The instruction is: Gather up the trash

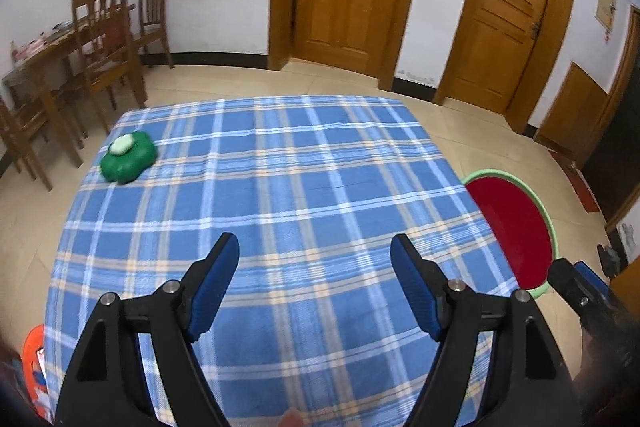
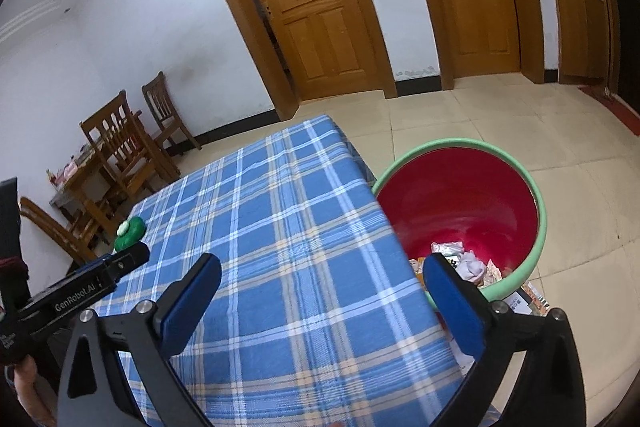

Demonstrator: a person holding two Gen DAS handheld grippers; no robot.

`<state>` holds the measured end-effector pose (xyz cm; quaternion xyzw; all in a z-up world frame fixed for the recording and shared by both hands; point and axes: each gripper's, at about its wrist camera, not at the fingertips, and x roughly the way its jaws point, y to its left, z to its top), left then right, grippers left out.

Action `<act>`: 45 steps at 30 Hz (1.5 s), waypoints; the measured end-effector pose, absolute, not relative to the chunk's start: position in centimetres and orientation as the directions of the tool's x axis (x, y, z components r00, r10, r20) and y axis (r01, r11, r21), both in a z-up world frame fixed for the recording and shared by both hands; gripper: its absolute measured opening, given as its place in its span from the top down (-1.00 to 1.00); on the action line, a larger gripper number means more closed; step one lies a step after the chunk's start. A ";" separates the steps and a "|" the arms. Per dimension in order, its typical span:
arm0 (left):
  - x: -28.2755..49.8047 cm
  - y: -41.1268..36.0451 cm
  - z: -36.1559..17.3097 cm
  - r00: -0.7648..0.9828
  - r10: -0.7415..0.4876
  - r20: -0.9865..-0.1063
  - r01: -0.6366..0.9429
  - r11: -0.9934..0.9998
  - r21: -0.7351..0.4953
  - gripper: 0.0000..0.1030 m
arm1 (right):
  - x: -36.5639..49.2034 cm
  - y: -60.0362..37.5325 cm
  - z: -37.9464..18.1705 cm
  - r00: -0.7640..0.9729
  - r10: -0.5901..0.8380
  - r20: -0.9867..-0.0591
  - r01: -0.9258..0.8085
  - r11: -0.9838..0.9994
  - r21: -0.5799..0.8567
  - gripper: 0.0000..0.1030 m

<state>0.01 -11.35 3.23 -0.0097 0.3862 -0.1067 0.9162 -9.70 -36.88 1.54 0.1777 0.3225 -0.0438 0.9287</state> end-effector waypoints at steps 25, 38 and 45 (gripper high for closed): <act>-2.3 -7.9 1.9 0.713 -0.134 -0.688 0.099 0.991 -0.091 -0.50 | -10.0 -32.9 0.4 0.789 -0.014 -0.615 0.163 0.969 0.187 -1.00; -2.1 -7.8 1.7 0.708 -0.135 -0.693 0.096 0.991 -0.094 -0.50 | -9.9 -32.9 0.2 0.786 -0.013 -0.618 0.164 0.968 0.188 -0.99; -2.0 -7.8 1.7 0.708 -0.135 -0.693 0.095 0.991 -0.096 -0.50 | -9.9 -32.9 0.1 0.785 -0.013 -0.619 0.164 0.968 0.189 -1.00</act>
